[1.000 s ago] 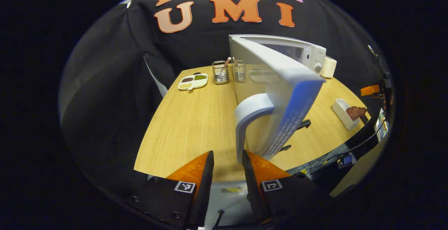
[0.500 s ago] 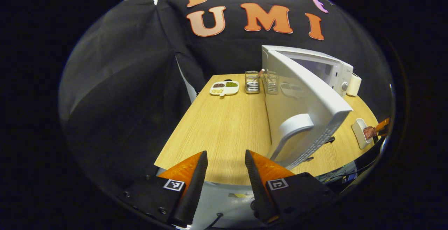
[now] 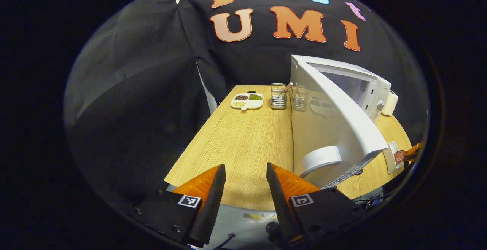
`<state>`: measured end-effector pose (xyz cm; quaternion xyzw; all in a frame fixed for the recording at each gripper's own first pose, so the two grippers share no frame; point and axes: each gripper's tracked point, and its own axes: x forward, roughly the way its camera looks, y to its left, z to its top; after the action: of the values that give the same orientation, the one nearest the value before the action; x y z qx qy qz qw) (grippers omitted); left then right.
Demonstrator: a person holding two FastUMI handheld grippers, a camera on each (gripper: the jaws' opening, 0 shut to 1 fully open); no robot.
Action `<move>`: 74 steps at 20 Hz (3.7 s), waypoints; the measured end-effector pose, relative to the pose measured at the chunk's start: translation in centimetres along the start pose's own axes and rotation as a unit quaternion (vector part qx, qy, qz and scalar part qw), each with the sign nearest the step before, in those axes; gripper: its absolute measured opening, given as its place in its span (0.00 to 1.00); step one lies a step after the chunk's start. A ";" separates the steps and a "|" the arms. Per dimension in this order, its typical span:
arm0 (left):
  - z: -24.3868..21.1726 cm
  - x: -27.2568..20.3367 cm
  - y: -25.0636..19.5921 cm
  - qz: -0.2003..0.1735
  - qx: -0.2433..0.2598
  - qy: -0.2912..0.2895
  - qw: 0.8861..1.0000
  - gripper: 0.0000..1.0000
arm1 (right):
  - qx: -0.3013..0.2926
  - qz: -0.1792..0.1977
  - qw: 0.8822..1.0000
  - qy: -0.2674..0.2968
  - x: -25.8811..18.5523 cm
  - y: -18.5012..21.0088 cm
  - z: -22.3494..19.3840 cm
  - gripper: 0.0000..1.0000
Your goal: Open the microwave oven with the left hand, put the food in, and close the microwave oven.
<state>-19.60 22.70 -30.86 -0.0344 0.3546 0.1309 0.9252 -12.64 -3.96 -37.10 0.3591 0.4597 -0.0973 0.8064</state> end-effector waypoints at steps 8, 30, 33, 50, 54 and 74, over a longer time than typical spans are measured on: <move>0.3 1.0 -0.1 -0.004 -0.019 0.002 1.000 0.71 | 0.039 0.064 0.997 -0.010 -0.1 3.2 1.8 0.16; 3.9 2.6 0.2 -0.013 0.015 -0.048 0.999 0.71 | -0.103 0.123 0.984 -0.082 -3.9 19.0 6.6 0.14; 3.8 3.0 0.8 -0.016 0.010 -0.049 0.999 0.71 | -0.109 0.142 0.981 -0.068 -2.7 22.9 5.1 0.14; 4.1 4.6 2.8 -0.050 -0.008 -0.056 0.997 0.67 | -0.031 0.189 0.980 -0.055 7.4 38.2 3.7 0.14; 4.1 5.1 3.2 -0.052 -0.014 -0.044 0.998 0.67 | 0.032 0.191 0.978 -0.079 10.4 38.3 4.6 0.14; 6.6 5.8 0.1 -0.083 0.029 -0.044 0.995 0.67 | 0.090 0.140 0.976 -0.143 22.6 39.6 3.6 0.17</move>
<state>-11.23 25.10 -29.81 -0.0310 0.3136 0.0444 0.9480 21.67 26.17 -34.93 0.4734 0.2738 -0.0751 0.8338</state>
